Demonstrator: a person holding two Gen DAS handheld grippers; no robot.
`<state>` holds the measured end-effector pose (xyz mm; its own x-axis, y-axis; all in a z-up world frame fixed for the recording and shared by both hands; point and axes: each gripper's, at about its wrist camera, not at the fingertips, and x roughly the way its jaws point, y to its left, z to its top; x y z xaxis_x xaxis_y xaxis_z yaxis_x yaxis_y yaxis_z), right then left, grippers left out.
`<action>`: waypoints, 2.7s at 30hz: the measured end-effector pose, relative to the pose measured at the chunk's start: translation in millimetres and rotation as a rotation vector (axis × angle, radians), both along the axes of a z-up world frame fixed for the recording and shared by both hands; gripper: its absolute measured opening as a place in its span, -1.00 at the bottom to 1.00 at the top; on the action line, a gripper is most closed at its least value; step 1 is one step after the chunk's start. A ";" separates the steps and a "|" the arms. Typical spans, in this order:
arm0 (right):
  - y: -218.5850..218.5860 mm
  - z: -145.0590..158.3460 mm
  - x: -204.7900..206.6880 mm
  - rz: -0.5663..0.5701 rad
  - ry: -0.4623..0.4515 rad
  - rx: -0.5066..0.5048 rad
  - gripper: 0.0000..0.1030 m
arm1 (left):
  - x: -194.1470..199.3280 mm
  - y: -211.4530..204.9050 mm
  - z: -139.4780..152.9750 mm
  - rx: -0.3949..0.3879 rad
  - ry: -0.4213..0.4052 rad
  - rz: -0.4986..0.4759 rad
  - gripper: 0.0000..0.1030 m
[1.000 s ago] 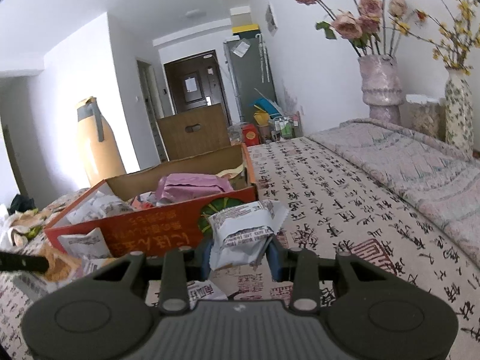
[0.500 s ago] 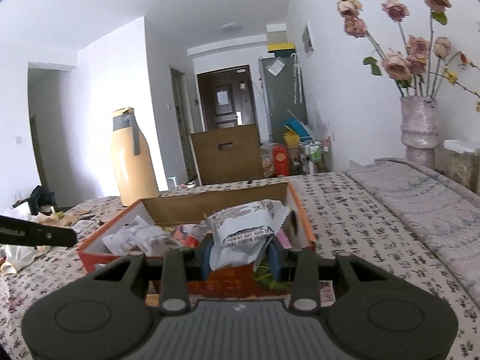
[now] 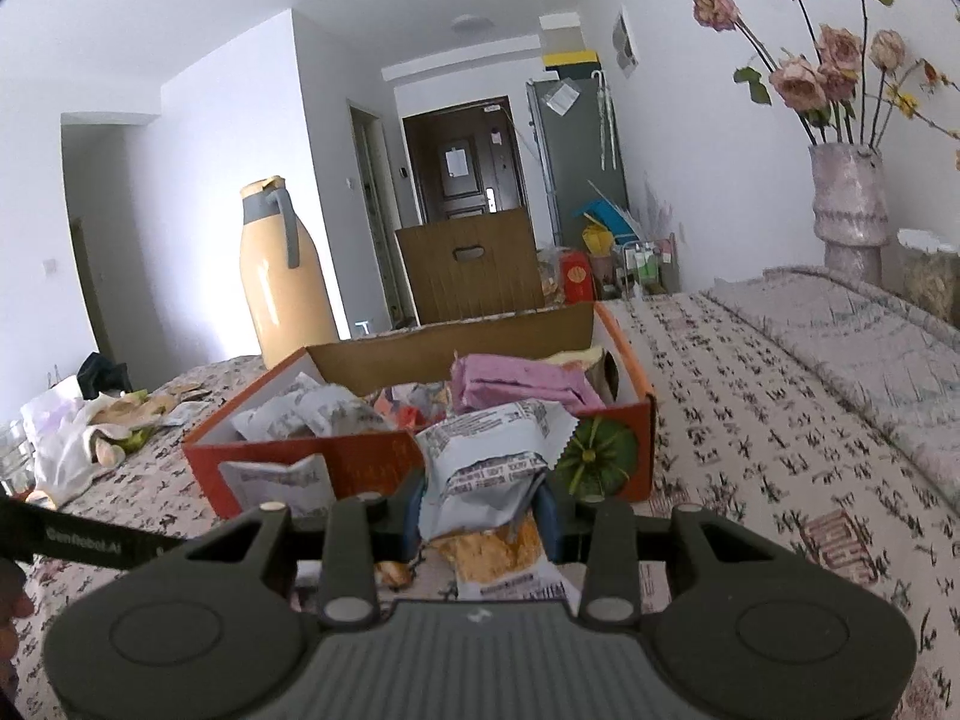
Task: Organize snacks
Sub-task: 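Grasp the tan biscuit packet with the left gripper while the right holds its packet, then carry both packets over the box and lower them inside, then open both grippers to release the packets into the box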
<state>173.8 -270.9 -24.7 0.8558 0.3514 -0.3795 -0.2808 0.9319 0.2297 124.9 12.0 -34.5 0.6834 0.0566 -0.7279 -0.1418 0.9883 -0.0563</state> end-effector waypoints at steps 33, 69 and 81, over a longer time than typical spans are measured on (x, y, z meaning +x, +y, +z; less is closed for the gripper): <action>8.0 10.7 -26.8 0.003 -0.014 -0.020 -0.30 | -25.2 -7.2 34.9 -0.042 -0.146 -0.102 -0.11; 53.7 19.9 142.3 0.019 -0.017 -0.075 -0.30 | 150.2 -13.3 52.3 0.032 -0.236 -0.044 -0.11; 50.8 14.4 141.7 -0.004 0.008 -0.075 0.06 | 143.8 -11.1 50.8 0.043 -0.254 -0.017 0.40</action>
<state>315.4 -220.1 -10.3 0.8539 0.3187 -0.4113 -0.2759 0.9475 0.1615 268.7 0.9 16.3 0.8453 0.0713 -0.5295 -0.1123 0.9926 -0.0456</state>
